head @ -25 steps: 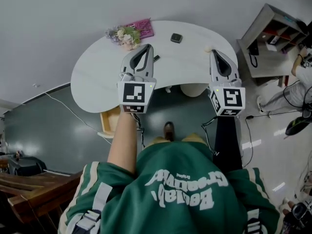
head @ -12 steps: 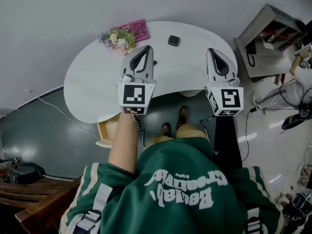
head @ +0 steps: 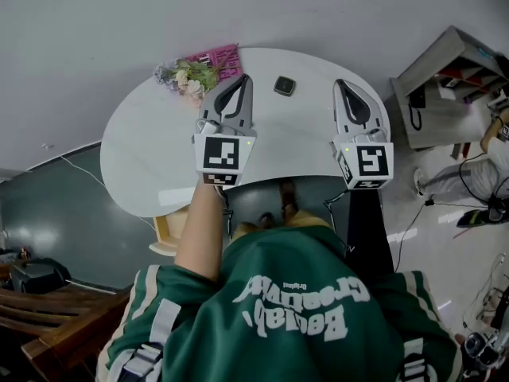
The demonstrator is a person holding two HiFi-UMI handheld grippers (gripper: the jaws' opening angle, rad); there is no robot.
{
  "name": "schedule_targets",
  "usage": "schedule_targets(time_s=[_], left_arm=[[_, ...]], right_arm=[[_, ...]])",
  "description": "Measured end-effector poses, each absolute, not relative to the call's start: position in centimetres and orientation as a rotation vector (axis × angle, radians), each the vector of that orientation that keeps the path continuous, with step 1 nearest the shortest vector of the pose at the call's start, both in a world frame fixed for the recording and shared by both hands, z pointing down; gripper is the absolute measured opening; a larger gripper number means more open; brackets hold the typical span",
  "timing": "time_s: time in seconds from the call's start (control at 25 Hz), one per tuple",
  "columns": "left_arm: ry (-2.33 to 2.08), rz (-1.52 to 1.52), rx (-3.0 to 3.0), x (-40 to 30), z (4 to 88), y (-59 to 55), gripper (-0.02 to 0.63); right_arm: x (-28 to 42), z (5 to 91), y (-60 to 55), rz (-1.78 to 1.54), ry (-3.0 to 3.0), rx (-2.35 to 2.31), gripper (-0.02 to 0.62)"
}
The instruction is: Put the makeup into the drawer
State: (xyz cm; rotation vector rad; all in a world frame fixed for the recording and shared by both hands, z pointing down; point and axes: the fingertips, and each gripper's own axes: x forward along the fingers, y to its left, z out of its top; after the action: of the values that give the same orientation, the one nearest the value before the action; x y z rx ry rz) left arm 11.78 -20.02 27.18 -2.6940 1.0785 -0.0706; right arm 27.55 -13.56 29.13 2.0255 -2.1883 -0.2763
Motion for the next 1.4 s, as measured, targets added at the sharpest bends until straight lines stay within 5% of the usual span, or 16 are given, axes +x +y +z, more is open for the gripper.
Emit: schedule_targets(time_s=[0.68, 0.96, 1.16, 1.4], left_arm=[[1.154, -0.240, -2.638, 21.1, 30.7, -30.4, 0.017], [0.738, -0.541, -2.696, 24.7, 37.4, -30.9, 0.023], [0.138, -1.008, -2.577, 26.6, 47.7, -29.2, 0.239], [-0.301, -1.272, -2.392, 27.2, 56.0, -28.4, 0.295]], right_arm=[[37.8, 31.5, -26.0, -0.184, -2.331, 2.007, 0.010], [39.4, 33.4, -27.2, -0.132, -2.310, 1.990, 0.011], [41.6, 35.1, -26.7, -0.090, -2.258, 1.994, 0.011], [43.0, 36.8, -25.9, -0.071, -2.216, 1.941, 0.010]])
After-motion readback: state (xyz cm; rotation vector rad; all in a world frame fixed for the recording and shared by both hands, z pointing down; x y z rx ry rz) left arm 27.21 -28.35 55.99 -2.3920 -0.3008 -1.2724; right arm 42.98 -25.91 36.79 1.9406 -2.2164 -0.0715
